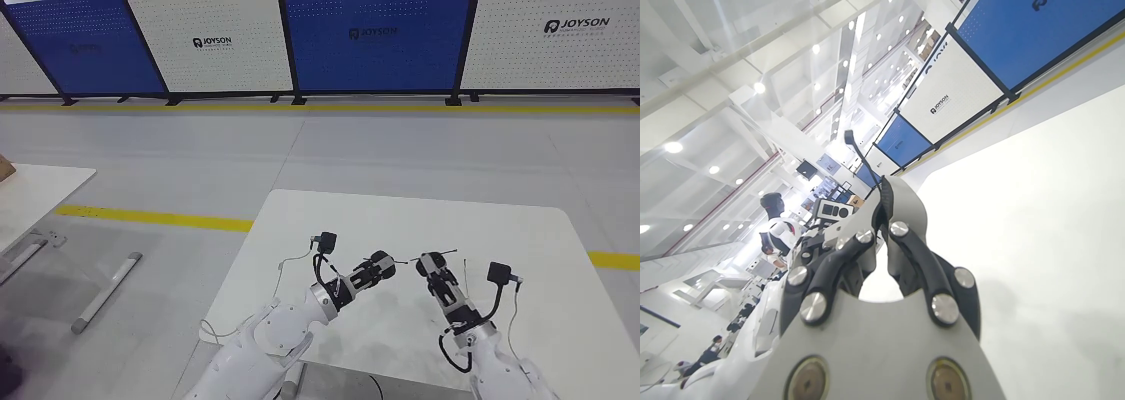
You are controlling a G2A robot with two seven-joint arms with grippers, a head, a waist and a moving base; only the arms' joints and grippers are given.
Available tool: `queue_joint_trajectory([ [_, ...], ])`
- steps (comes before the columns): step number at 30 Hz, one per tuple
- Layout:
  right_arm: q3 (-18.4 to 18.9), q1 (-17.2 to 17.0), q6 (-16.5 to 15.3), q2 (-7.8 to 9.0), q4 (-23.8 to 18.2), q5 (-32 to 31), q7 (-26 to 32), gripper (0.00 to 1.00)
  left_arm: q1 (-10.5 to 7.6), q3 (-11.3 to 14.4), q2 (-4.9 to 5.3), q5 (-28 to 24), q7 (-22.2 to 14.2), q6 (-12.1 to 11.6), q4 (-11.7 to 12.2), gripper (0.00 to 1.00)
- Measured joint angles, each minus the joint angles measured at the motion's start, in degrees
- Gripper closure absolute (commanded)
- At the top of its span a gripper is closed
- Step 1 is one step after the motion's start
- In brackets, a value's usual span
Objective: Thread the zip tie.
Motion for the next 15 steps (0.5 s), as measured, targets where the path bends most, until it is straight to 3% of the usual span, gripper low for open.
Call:
queue_joint_trajectory([
  [15,-0.3,0.5,0.2,-0.38,0.8,-0.3,-0.2,1.0,0.0,0.0,0.0,0.0,0.0,0.0,0.0,1.0],
])
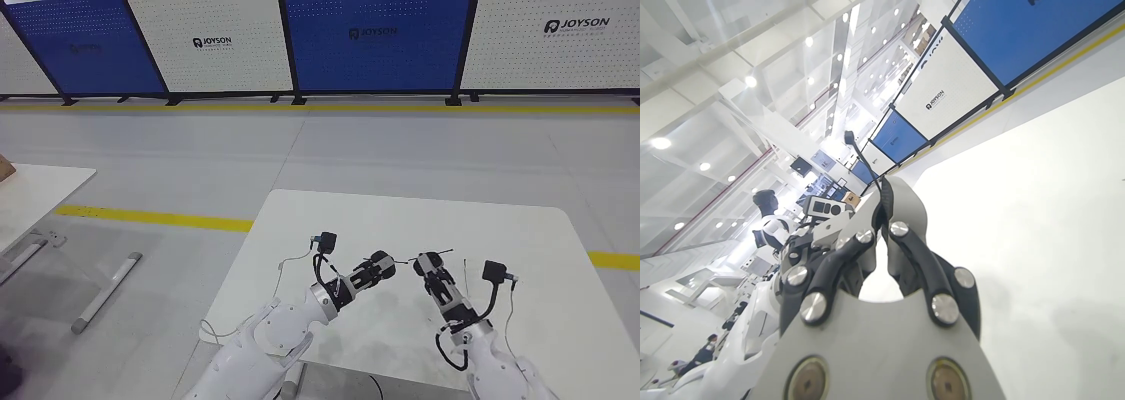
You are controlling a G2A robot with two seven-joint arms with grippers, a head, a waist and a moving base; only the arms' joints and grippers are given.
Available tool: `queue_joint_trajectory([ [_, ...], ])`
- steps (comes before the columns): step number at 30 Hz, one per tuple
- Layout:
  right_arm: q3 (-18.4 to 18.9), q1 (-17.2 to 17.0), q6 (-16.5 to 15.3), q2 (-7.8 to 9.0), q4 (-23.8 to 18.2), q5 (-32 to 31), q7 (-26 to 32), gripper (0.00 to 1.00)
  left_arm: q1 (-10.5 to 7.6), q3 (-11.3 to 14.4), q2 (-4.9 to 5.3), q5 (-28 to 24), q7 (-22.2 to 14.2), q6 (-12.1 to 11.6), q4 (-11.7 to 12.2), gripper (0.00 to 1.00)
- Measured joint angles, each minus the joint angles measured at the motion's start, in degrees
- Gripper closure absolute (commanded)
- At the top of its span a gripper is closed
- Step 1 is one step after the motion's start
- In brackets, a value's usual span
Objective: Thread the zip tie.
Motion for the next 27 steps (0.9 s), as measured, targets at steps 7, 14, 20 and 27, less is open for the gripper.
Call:
queue_joint_trajectory([
  [7,0.4,-0.6,0.3,0.06,-0.8,-0.8,1.0,1.0,0.0,0.0,0.0,0.0,0.0,0.0,0.0,1.0],
  [14,0.8,-0.9,0.3,0.05,-1.1,-0.9,1.3,1.0,0.0,0.0,0.0,0.0,0.0,0.0,0.0,1.0],
  [20,0.7,-1.0,0.1,-0.03,-1.3,-1.5,1.2,1.0,0.0,0.0,0.0,0.0,0.0,0.0,0.0,1.0],
  [27,0.0,-0.3,1.0,-0.26,-0.3,-2.0,1.6,1.0,0.0,0.0,0.0,0.0,0.0,0.0,0.0,1.0],
])
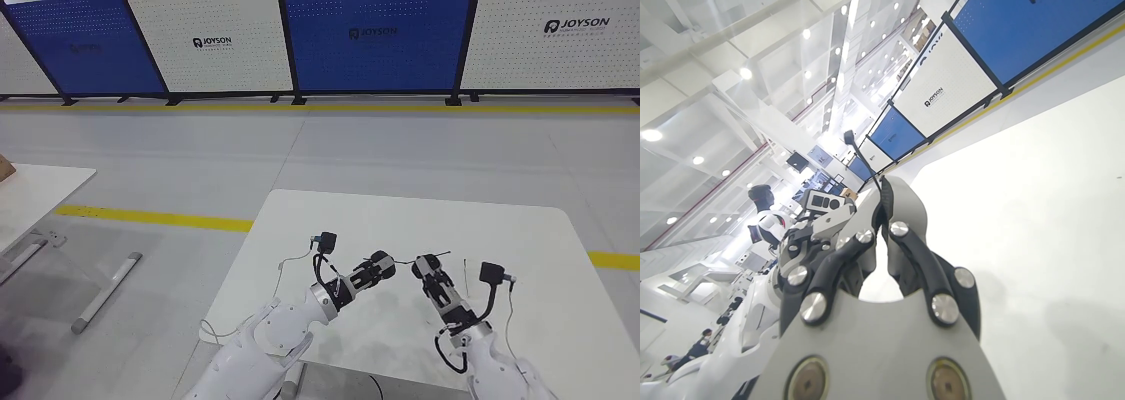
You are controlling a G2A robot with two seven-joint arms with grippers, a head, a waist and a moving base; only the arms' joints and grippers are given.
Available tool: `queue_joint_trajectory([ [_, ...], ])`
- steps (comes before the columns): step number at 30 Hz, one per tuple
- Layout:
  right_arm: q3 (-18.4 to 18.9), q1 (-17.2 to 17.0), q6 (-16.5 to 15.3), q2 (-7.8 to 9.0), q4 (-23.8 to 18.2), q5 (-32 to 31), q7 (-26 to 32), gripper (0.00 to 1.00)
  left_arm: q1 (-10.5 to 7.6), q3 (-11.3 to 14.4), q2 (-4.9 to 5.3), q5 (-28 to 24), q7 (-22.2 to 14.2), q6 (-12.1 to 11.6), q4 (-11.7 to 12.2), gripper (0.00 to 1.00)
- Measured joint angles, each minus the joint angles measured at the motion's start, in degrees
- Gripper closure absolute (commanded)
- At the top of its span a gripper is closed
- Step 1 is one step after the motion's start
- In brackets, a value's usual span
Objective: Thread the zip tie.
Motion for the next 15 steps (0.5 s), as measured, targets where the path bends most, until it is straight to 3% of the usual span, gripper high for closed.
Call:
queue_joint_trajectory([
  [15,-1.6,1.3,0.5,-0.5,1.1,0.0,0.9,1.0,0.0,0.0,0.0,0.0,0.0,0.0,0.0,1.0],
])
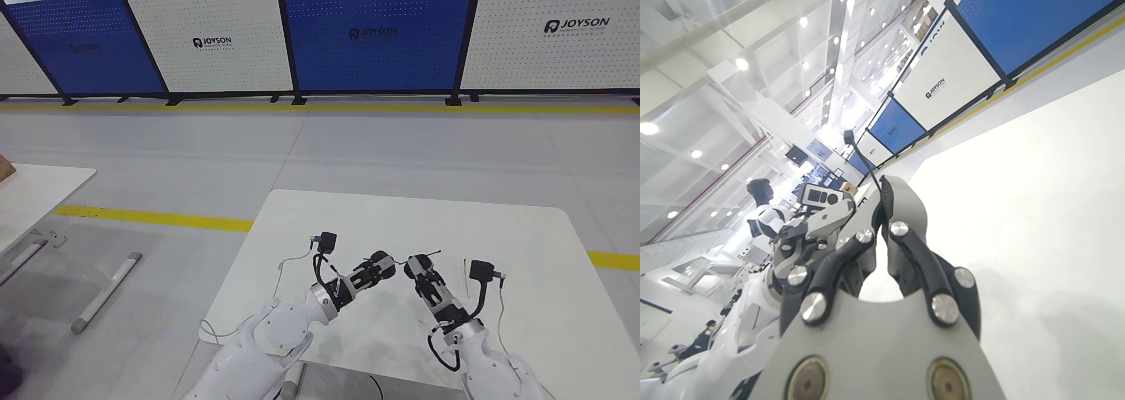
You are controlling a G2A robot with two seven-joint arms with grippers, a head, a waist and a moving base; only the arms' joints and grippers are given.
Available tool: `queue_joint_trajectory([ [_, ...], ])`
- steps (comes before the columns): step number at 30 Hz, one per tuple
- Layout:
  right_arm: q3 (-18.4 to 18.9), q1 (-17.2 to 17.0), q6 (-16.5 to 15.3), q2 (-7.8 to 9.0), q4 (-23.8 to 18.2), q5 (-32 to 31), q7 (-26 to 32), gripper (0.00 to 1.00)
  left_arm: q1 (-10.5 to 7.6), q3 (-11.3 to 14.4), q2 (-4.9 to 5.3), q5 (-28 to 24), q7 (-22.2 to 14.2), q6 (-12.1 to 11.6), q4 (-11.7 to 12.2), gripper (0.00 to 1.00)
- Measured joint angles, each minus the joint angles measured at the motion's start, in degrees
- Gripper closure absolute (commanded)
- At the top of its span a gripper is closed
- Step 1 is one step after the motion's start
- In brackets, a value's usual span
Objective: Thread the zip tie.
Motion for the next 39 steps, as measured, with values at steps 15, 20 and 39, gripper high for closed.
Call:
queue_joint_trajectory([
  [15,1.5,-0.7,0.7,0.13,-0.5,0.3,1.6,0.95,0.0,0.0,0.0,0.0,0.0,0.0,0.0,1.0],
  [20,1.7,-1.0,0.2,0.15,-0.8,0.4,1.7,0.85,0.0,0.0,0.0,0.0,0.0,0.0,0.0,1.0],
  [39,2.6,-2.9,-0.5,0.19,-2.5,-1.4,-0.5,1.0,0.0,0.0,0.0,0.0,0.0,0.0,0.0,1.0],
])
